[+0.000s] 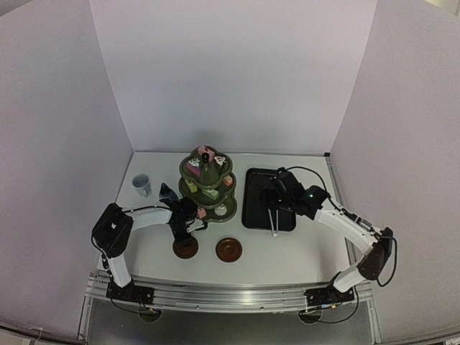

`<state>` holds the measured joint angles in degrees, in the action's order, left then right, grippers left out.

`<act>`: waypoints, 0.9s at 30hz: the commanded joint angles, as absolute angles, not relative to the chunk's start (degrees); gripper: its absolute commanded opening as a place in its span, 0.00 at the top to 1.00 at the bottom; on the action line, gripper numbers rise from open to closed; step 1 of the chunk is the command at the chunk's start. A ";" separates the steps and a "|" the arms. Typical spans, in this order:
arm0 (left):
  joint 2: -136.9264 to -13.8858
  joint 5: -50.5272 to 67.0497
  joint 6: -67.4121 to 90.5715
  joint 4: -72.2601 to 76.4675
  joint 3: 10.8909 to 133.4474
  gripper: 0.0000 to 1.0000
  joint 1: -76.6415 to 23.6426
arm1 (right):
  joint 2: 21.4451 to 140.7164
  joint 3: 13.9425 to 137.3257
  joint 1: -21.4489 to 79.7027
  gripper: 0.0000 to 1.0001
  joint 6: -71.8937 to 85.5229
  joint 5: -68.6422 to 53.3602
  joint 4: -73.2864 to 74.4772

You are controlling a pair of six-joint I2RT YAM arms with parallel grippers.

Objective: Serve the afternoon tea

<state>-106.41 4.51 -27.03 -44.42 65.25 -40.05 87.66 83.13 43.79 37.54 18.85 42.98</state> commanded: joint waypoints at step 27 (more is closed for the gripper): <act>-91.62 12.78 -34.26 -66.57 76.88 0.22 -35.11 | 84.78 83.08 43.76 0.08 38.70 17.71 42.98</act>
